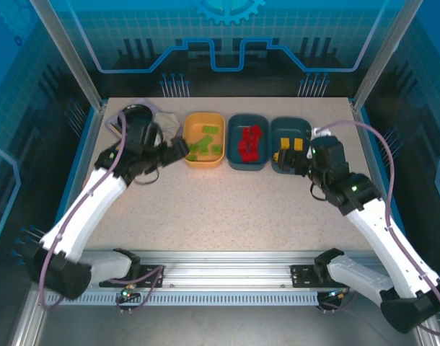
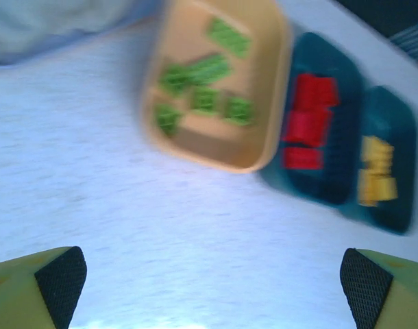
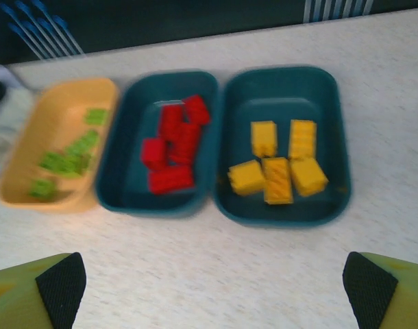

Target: Sort the legos into containers by color

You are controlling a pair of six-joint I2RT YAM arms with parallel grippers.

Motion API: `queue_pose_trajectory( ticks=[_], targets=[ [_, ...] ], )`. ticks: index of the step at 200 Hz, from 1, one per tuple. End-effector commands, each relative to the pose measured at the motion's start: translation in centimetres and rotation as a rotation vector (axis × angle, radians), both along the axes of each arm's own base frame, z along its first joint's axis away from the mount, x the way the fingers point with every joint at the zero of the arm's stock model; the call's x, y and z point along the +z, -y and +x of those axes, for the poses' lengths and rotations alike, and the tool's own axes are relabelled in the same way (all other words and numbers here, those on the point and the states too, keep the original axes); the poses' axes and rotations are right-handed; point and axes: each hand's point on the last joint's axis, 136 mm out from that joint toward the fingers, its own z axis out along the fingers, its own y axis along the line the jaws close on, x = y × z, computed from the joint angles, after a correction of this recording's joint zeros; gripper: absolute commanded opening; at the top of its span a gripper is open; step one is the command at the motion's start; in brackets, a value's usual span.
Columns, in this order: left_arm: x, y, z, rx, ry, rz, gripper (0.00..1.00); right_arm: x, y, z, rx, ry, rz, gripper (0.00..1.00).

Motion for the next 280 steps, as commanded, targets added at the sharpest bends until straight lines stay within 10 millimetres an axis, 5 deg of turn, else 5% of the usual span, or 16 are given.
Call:
queue_pose_trajectory(
  ticks=[1,40,93,163,214,280],
  targets=[
    [-3.1,-4.9,-2.2,0.026,0.097,0.286,0.99,-5.0,2.8,-0.2,-0.033,0.047,-0.195,1.0],
    [-8.2,-7.2,-2.8,-0.056,0.236,0.497,0.99,-9.3,5.6,-0.6,-0.094,0.179,-0.325,1.0],
    [-13.2,-10.2,2.6,0.031,0.236,0.464,0.99,-14.2,6.1,2.5,-0.041,0.165,-0.325,1.0],
    [-13.7,-10.4,10.3,-0.056,0.315,0.441,0.99,-13.9,7.5,8.6,-0.029,0.284,-0.205,1.0],
    [-13.7,-10.1,8.9,-0.066,0.449,0.403,0.99,-17.0,6.9,10.3,0.011,0.257,-0.164,1.0],
    [-14.2,-10.0,8.5,-0.062,0.487,0.406,0.99,-17.0,6.3,11.1,0.013,0.236,-0.217,1.0]
  ],
)
